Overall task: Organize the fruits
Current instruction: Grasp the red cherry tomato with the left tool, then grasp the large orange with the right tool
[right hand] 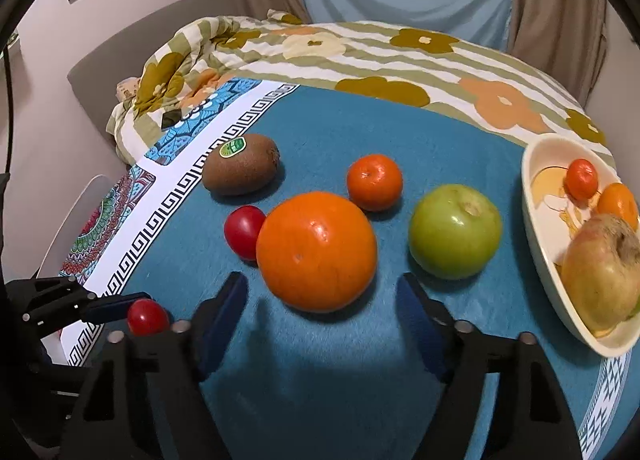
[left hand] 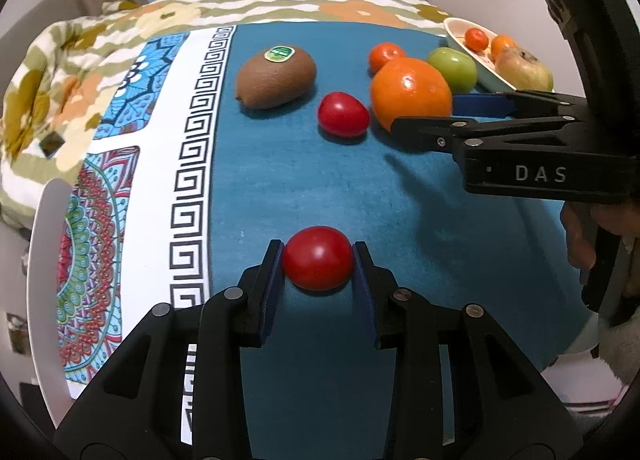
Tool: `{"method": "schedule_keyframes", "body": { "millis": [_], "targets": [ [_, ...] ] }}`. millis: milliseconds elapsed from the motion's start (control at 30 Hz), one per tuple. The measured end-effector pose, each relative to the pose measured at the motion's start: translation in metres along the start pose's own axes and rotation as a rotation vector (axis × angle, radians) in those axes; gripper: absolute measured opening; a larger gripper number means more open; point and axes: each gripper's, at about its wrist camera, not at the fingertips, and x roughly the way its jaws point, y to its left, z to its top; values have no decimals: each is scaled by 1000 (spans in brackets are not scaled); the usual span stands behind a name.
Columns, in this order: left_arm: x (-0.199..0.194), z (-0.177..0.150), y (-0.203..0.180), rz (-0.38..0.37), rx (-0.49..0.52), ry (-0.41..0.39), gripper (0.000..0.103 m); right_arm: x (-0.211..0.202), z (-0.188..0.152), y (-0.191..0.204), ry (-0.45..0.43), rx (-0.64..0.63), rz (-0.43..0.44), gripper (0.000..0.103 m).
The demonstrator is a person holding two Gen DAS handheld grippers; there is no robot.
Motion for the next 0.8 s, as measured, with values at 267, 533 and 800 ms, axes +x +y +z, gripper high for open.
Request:
{"method": "schedule_keyframes", "body": {
  "millis": [267, 533, 800],
  "targets": [
    [0, 4, 3, 20, -1, 1, 38, 5, 7, 1, -12, -21, 19, 69],
    [-3, 9, 9, 28, -50, -11, 38, 7, 9, 2, -13, -46, 28, 58],
    [-17, 19, 9, 57, -89, -38, 38, -11, 10, -4, -30, -49, 46, 58]
  ]
}}
